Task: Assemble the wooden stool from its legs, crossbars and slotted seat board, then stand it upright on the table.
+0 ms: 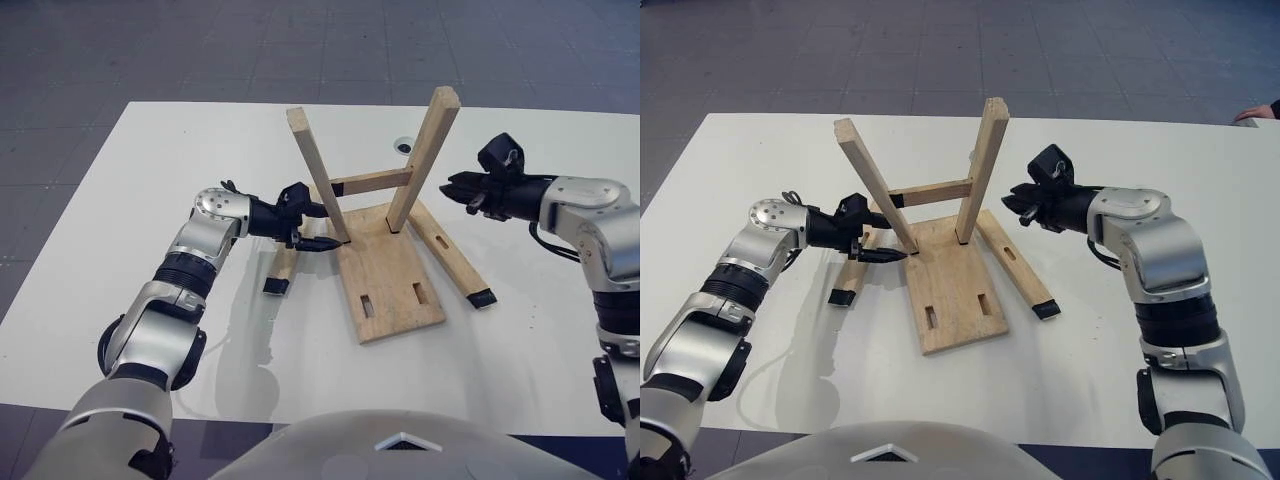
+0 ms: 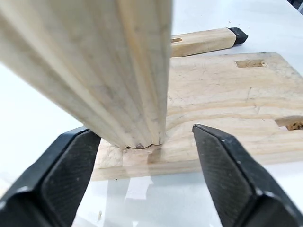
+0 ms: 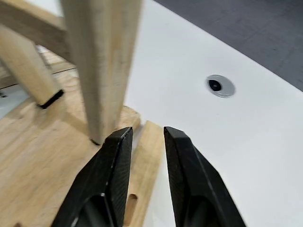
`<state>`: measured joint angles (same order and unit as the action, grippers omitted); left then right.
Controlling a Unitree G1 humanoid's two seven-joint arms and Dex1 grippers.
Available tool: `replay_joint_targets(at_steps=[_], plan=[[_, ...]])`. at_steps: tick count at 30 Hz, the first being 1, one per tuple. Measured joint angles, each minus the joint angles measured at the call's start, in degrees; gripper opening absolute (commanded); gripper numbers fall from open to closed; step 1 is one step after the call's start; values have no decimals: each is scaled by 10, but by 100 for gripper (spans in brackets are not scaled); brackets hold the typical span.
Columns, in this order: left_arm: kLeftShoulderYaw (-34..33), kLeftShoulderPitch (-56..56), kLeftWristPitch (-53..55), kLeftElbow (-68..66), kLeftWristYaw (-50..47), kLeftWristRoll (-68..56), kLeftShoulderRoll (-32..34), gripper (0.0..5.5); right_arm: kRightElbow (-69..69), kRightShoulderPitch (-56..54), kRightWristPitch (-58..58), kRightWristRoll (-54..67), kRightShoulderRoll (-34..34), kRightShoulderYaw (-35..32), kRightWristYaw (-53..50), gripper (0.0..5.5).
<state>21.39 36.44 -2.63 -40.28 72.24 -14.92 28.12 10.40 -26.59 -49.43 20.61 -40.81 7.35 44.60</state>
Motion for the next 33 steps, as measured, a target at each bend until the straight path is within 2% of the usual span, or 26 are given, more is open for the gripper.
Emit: replay_joint_targets(at_steps=[7, 9, 13, 18, 25, 29, 31, 32, 33], plan=[[-24, 3, -2, 0, 31, 41, 24, 507, 58, 27, 42, 27, -91, 21, 164, 296], [-35, 6, -2, -6, 39, 51, 35, 546, 80, 29, 52, 44, -89, 30, 186, 340], [-74, 27, -2, -13, 44, 51, 60, 550, 78, 24, 76, 34, -22, 88, 177, 408], [-144, 54, 25, 6, 12, 39, 84, 550, -16, 22, 160, -28, 51, 145, 154, 408], [-235, 107, 163, 105, -99, 4, 103, 550, -68, 89, 248, -74, 58, 198, 169, 408], [-288, 148, 342, 200, -194, -60, 90, 550, -89, 100, 294, -85, 58, 204, 168, 408], [-313, 172, 456, 288, -275, -111, 51, 550, -103, 102, 308, -85, 64, 203, 167, 408], [-322, 178, 498, 324, -313, -126, 30, 523, -107, 103, 312, -85, 66, 202, 166, 414], [-331, 180, 543, 359, -356, -142, 4, 519, -111, 103, 315, -85, 68, 202, 166, 414]])
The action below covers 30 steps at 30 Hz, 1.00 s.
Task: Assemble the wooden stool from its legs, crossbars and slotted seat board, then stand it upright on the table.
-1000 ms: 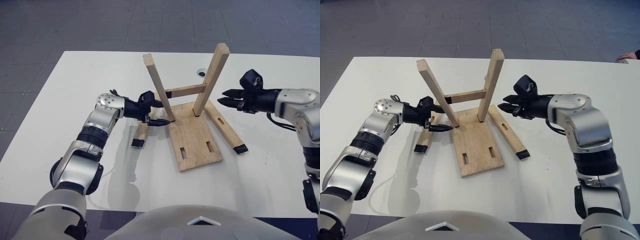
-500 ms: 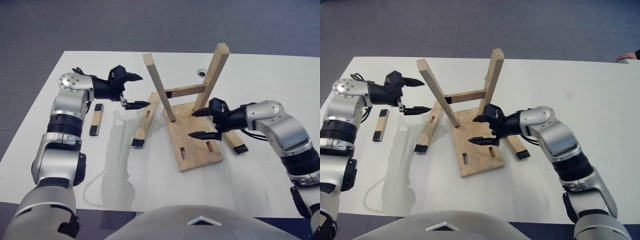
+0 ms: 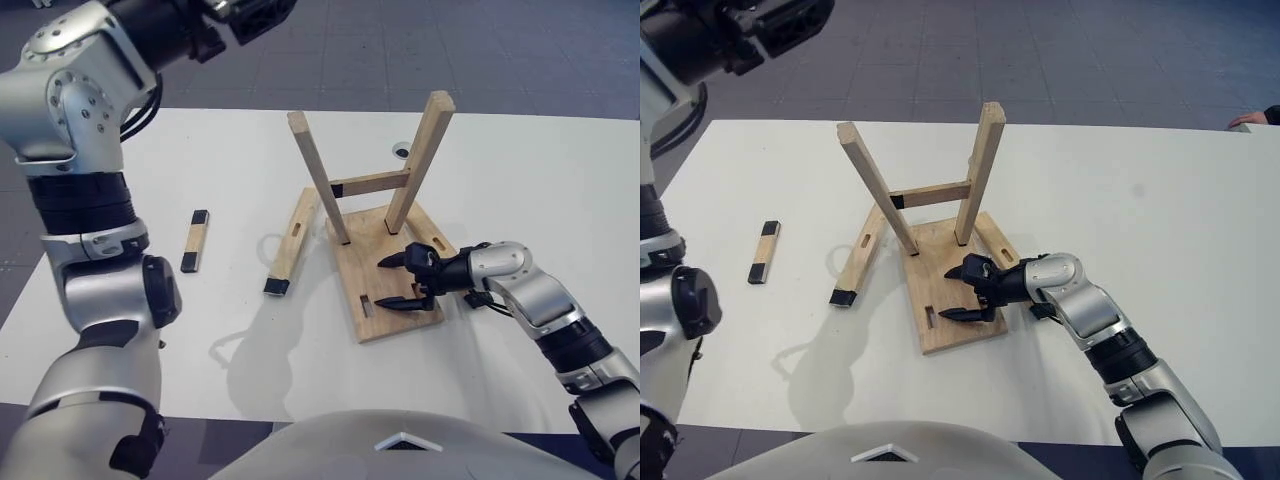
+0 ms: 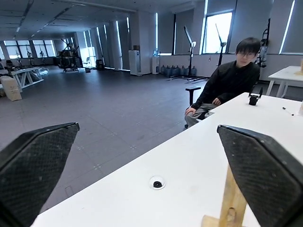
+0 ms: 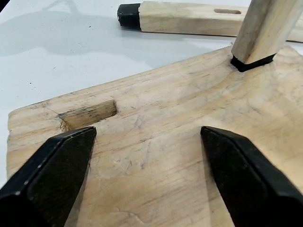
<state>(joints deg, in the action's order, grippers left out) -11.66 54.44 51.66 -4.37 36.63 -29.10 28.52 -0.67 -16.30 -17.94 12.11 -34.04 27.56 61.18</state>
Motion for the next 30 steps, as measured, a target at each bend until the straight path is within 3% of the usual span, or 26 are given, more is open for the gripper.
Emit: replay_joint_targets(at_steps=[3, 11, 13, 16, 18, 20, 24, 30], plan=[[-5, -1, 93, 85, -112, -21, -76, 454, -4, 0, 3, 0, 4, -1, -1, 414], [5, -4, 153, 114, -219, -16, -136, 454, -4, 1, 3, 0, 4, -1, -3, 414], [-13, 49, 105, 91, -249, -7, -147, 454, -3, 1, 4, 0, 4, -1, -3, 414], [-89, 219, -15, 41, -299, 5, -119, 454, -1, 2, 6, 1, 5, -1, -4, 414], [-119, 264, 22, 54, -316, -29, -109, 454, -4, 3, 6, 1, 5, 0, -10, 414], [-123, 221, 103, 81, -332, -67, -141, 454, -3, 5, 6, 1, 5, -1, -10, 414], [-40, -28, 182, 101, -332, -87, -228, 454, 20, 9, 11, 6, 3, -10, -10, 414], [30, -167, 34, 165, -319, -68, -251, 454, 21, 16, 4, 4, 3, -1, -21, 414]])
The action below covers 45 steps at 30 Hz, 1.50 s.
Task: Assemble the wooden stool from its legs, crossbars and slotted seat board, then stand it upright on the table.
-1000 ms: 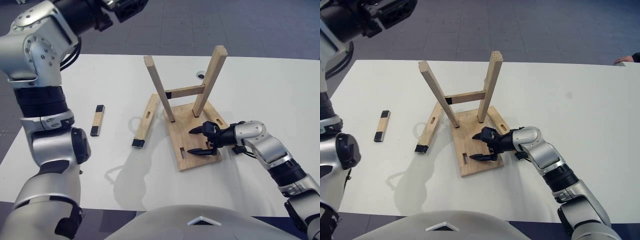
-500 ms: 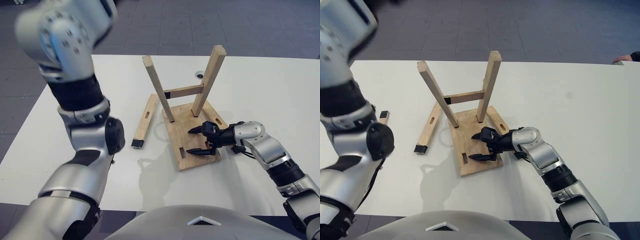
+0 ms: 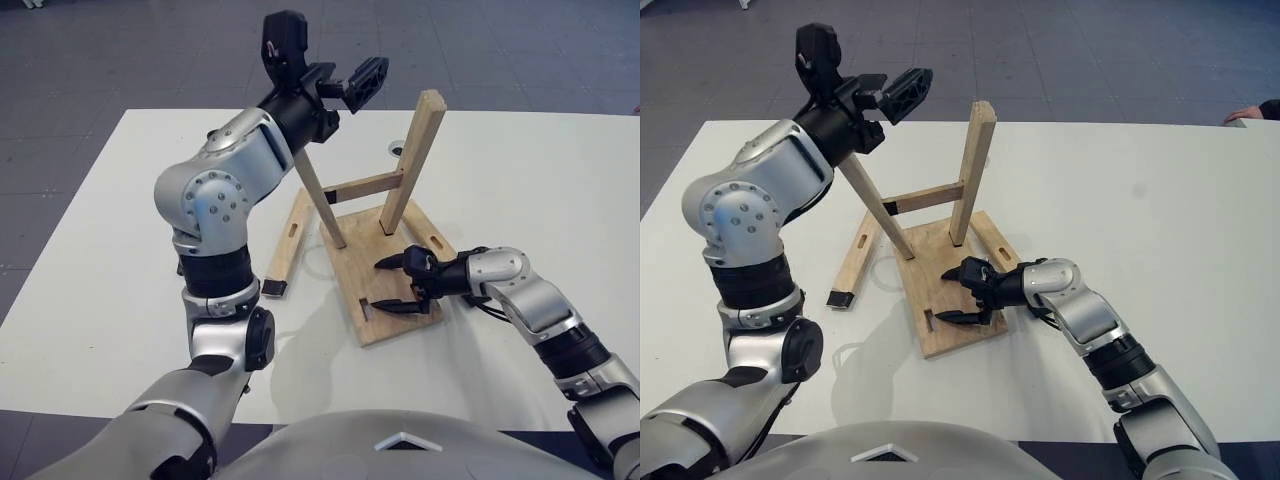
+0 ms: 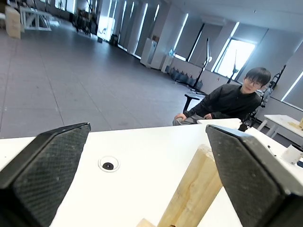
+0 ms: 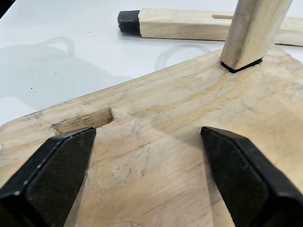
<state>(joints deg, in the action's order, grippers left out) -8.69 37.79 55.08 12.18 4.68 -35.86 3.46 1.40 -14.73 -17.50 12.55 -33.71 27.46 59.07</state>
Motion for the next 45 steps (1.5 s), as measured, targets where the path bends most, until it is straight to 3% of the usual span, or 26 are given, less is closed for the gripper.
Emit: replay_joint_targets(at_steps=[5, 8, 12, 14, 16, 18, 22, 26, 29, 32, 38, 41, 45], plan=[[-30, 40, -66, -92, 8, 0, -7, 454, 2, 3, -8, 0, 0, 4, -6, 414], [-80, 129, -82, -137, 9, -17, 24, 454, 8, 5, -8, 0, 0, 5, -7, 414], [-130, 271, -80, -69, -14, -83, 61, 454, 3, 12, -13, 0, 24, 5, -41, 414], [-140, 278, -47, -18, -46, -98, 79, 454, 4, 10, -23, 0, 32, 5, -49, 414], [-135, 219, -14, 31, -63, -77, 121, 454, 13, 3, -40, 1, 29, -6, -48, 414], [-121, 87, 16, 77, -71, -39, 161, 454, 21, -5, -68, 7, -13, -39, -35, 414], [-119, -108, 29, 144, -79, -20, 147, 454, 44, -51, -163, 52, -99, -135, 9, 414], [-124, -186, 16, 176, -82, 1, 143, 454, 91, -93, -220, 112, -133, -191, 50, 414], [-138, -229, 8, 179, -83, 15, 145, 454, 111, -44, -195, 110, -215, -194, 123, 414], [-146, -248, 5, 179, -80, 26, 152, 454, 61, 8, -64, 7, -274, -157, 148, 414], [-145, -264, -16, 179, -79, 60, 157, 454, 17, 21, 120, -129, -225, -121, 47, 414], [-143, -263, -21, 167, -77, 75, 164, 454, 62, 87, 123, -138, -202, -107, 22, 414], [-140, -263, -28, 161, -74, 81, 164, 454, 66, 94, 122, -151, -200, -111, 11, 414]])
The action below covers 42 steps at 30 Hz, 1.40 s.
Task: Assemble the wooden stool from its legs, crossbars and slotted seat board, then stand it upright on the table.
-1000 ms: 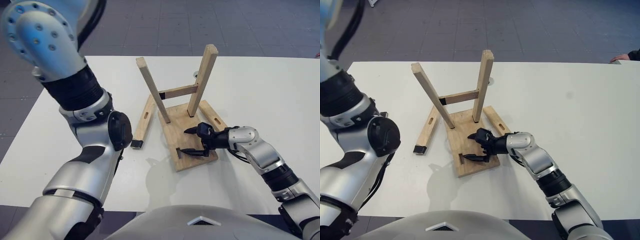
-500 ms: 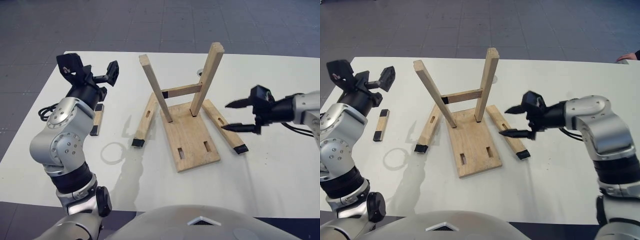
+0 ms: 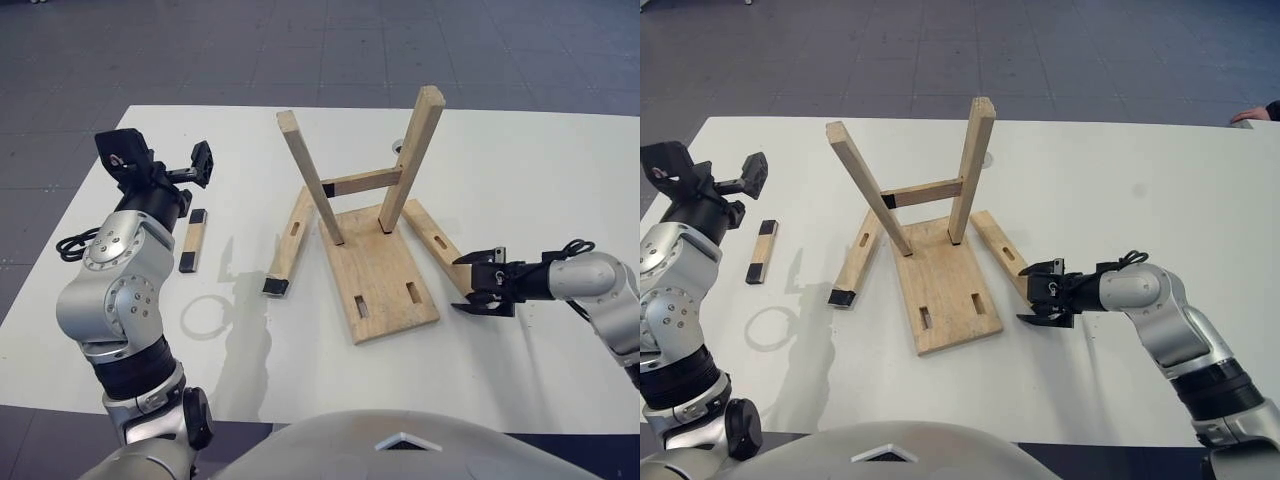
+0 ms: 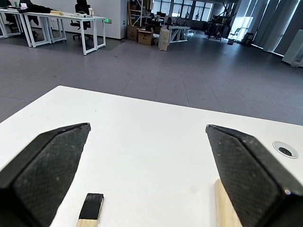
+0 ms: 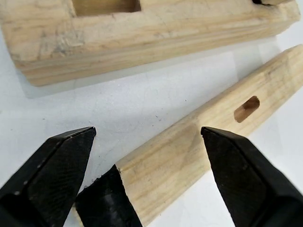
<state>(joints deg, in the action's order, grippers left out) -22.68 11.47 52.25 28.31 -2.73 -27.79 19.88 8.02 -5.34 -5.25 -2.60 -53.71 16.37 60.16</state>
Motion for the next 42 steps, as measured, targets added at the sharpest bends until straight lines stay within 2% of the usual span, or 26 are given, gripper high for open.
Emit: replay_joint_targets(at_steps=[4, 10, 15, 18, 22, 27, 31, 35, 42], plan=[[0, -2, -11, -1, -1, 11, -3, 454, 27, 7, -3, -6, 6, 5, 0, 414], [0, -29, -19, -26, -2, 52, 1, 454, 126, 39, -55, -18, 56, 49, -12, 414], [3, -55, -7, -45, 9, 63, 2, 454, 130, 38, -70, -21, 64, 47, -21, 414], [4, -91, 12, -62, 22, 62, 2, 454, 114, 27, -76, -20, 61, 23, -25, 414], [4, -142, 7, -108, 43, 80, 9, 454, 95, -42, -91, -16, 59, -33, -38, 414], [31, -163, -34, -179, 98, 105, 43, 454, 124, -115, -153, 24, 76, -83, -55, 414], [43, -154, -92, -240, 132, 113, 63, 454, 167, -129, -201, 50, 91, -88, -71, 414], [47, -139, -128, -293, 155, 118, 67, 389, 191, -137, -235, 64, 101, -90, -87, 414], [65, -148, -118, -269, 165, 117, 66, 265, 212, -141, -260, 76, 102, -90, -105, 414]])
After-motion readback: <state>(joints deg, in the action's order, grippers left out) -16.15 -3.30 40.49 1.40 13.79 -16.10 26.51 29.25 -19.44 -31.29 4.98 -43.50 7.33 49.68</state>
